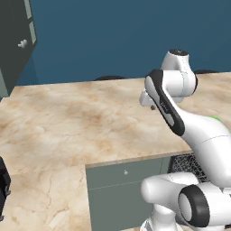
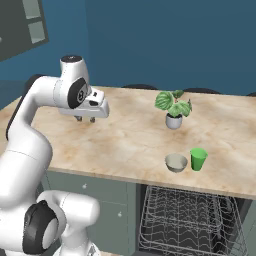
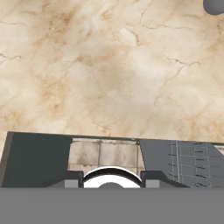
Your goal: Pick up the cup and bowl from the counter, place them in the dishwasher, and close the dishwasher door.
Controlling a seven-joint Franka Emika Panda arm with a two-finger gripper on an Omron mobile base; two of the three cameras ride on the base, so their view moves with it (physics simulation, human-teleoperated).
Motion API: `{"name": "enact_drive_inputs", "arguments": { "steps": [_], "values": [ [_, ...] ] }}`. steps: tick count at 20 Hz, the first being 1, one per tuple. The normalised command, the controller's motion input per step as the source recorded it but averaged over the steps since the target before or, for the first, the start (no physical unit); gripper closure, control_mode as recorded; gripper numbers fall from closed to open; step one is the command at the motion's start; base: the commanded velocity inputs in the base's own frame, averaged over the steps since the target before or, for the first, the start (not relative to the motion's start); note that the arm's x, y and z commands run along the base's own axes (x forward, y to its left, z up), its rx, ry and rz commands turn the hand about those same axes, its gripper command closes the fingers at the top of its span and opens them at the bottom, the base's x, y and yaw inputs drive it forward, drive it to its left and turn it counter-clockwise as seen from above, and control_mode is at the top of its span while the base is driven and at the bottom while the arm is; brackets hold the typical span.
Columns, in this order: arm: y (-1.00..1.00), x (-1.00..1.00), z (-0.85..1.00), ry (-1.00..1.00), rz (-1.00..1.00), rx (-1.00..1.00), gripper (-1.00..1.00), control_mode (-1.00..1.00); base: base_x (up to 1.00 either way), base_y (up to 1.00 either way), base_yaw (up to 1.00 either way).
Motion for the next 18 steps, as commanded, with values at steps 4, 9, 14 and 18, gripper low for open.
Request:
{"name": "enact_drive_inputs", "arguments": {
  "steps": [4,9,14,18],
  "values": [
    [-0.06,0.0,0.0,0.0,0.0,0.0,-1.0,-1.0,0.0,0.0,0.0],
    [-0.2,0.0,0.0,0.0,0.0,0.0,-1.0,-1.0,0.0,0.0,0.0],
    [-0.3,0.0,0.0,0.0,0.0,0.0,-1.0,-1.0,0.0,0.0,0.0],
    [-0.41,0.0,-0.04,0.0,0.0,0.0,-1.0,-1.0,0.0,0.0,0.0]
  ]
}}
